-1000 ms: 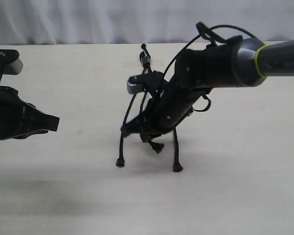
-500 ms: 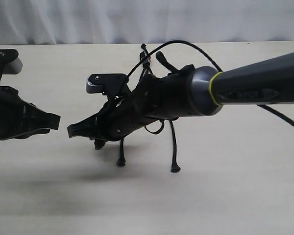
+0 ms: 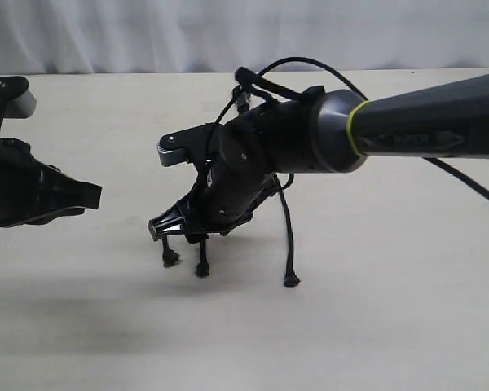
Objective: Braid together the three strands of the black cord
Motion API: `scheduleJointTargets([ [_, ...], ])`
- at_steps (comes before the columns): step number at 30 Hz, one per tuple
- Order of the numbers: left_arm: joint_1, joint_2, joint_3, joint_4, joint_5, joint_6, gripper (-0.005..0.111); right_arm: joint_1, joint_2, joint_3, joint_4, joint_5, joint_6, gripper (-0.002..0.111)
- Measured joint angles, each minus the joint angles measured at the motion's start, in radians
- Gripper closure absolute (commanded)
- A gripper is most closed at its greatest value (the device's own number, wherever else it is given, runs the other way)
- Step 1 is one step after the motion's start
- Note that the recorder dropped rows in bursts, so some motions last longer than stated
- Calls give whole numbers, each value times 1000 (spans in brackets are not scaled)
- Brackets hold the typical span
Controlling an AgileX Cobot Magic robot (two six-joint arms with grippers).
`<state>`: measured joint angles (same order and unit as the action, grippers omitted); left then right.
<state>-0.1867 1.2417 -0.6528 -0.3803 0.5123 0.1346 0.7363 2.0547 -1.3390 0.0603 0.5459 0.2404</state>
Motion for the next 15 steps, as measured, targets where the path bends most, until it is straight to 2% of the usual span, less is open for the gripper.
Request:
scheduleJointTargets([
  [2, 0, 0, 0, -16, -12, 0, 107, 14, 25, -18, -110, 25, 116, 62],
  [4, 0, 0, 0, -17, -16, 0, 107, 22, 57, -28, -142, 33, 151, 62],
  [6, 0, 0, 0, -19, -18, 0, 107, 34, 82, -30, -159, 44, 163, 76],
  [7, 0, 0, 0, -19, -18, 0, 107, 37, 84, -32, -169, 44, 164, 94],
  [8, 0, 0, 0, -19, -19, 0, 107, 44, 86, -34, -194, 51, 166, 104],
  [12, 0, 0, 0, -19, -19, 0, 107, 44, 84, -71, -203, 144, 132, 104],
  [15, 0, 0, 14, -19, 8, 0, 107, -24, 25, -110, -201, 239, 56, 104],
])
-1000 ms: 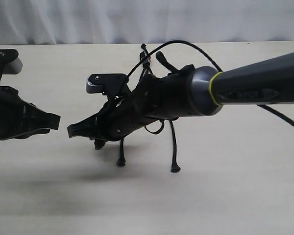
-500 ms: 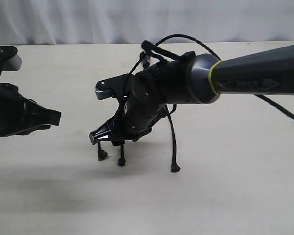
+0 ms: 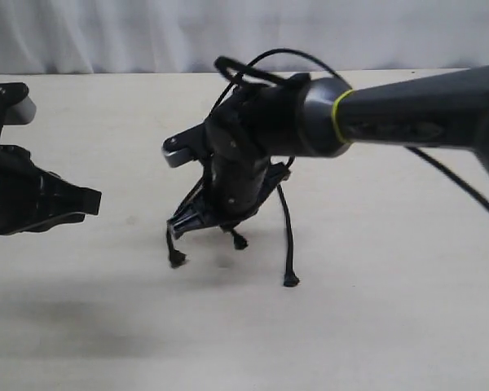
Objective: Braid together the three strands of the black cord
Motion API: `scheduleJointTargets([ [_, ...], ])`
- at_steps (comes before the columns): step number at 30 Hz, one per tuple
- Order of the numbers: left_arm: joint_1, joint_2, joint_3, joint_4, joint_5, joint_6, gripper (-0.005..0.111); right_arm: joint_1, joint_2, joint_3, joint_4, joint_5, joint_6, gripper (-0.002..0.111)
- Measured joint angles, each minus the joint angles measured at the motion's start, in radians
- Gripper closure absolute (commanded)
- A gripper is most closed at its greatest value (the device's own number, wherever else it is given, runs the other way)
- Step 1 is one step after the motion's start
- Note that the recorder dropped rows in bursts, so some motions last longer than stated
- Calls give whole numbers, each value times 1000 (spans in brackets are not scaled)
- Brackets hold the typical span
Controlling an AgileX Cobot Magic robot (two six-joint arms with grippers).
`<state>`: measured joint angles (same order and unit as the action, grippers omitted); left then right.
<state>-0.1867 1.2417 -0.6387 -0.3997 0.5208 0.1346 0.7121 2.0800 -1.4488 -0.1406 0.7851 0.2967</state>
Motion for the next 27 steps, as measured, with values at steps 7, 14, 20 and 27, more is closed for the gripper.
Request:
scheduleJointTargets([
  [7, -45, 0, 6, 0, 14, 3, 107, -205, -28, 6, 103, 81, -126, 104],
  [14, -146, 66, 4, 0, -11, 4, 107, -352, -28, 51, 141, 81, -154, 104],
  [20, -268, 293, -135, 0, -9, 2, 107, -439, -28, 70, 259, 104, -230, 104],
  [27, -387, 562, -450, 0, 11, -23, 101, -503, -28, 70, 405, 112, -339, 104],
])
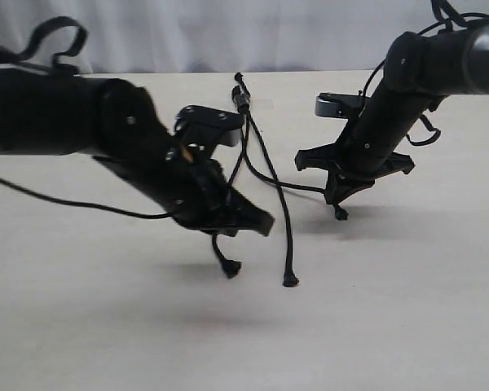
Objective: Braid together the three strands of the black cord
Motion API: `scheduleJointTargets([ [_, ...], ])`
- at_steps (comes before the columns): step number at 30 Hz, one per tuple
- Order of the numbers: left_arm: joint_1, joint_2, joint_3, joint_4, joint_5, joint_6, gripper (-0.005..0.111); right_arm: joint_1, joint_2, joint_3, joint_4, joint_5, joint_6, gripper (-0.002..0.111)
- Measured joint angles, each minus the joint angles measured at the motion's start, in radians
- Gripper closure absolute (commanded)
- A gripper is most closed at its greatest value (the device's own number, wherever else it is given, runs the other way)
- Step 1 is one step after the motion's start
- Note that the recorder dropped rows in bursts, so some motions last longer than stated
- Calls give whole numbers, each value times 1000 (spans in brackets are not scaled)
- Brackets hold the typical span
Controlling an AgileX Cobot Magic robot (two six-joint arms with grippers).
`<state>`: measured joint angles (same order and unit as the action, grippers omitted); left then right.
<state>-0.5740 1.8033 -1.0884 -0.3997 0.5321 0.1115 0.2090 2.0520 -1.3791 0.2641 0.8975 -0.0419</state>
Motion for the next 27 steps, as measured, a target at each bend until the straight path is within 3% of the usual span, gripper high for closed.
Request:
scheduleJointTargets([
  [7, -67, 197, -229, 0, 81, -6, 69, -19, 0, 0, 4, 6, -13, 104],
  [11, -104, 269, -287, 40, 99, -6, 62, -19, 0, 0, 4, 0, -15, 104],
  [23, -138, 376, -326, 156, 104, -91, 64, -19, 0, 0, 4, -22, -17, 104],
  [27, -138, 384, -335, 158, 104, -112, 91, -19, 0, 0, 4, -26, -17, 104],
])
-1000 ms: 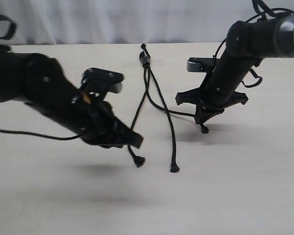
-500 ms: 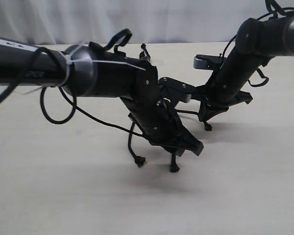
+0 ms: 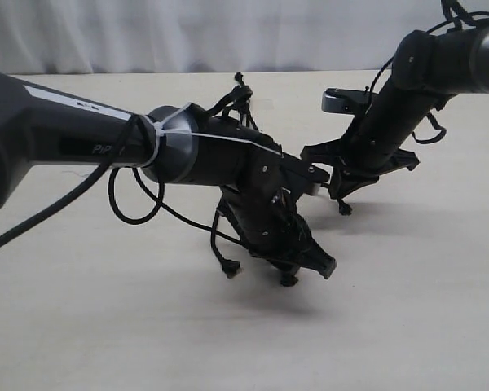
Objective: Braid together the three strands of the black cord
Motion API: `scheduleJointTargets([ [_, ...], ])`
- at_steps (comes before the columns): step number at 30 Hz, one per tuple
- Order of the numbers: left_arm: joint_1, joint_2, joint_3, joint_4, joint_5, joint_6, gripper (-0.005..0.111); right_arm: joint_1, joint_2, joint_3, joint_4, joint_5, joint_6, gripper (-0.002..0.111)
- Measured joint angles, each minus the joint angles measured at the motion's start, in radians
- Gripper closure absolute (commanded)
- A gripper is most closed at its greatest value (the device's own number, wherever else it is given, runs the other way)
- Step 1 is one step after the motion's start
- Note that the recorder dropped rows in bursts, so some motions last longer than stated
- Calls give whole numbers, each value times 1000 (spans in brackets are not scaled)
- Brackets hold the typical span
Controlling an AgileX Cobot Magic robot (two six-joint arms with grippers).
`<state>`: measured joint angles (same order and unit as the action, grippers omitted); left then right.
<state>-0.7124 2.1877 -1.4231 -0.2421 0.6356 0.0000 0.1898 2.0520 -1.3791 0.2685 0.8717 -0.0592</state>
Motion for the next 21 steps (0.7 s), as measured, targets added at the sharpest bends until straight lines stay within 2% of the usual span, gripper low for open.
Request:
scheduleJointTargets([
  [2, 0, 0, 0, 0, -2, -12, 107, 0, 0, 0, 0, 0, 0, 104],
  [7, 0, -4, -2, 0, 4, -22, 107, 0, 0, 0, 0, -1, 0, 104],
  [11, 4, -39, -34, 31, 67, -22, 107, 0, 0, 0, 0, -5, 0, 104],
  [16, 31, -126, -74, 191, 152, -46, 107, 0, 0, 0, 0, -6, 0, 104],
  [21, 88, -138, -75, 357, 263, -112, 107, 0, 0, 0, 0, -6, 0, 104],
])
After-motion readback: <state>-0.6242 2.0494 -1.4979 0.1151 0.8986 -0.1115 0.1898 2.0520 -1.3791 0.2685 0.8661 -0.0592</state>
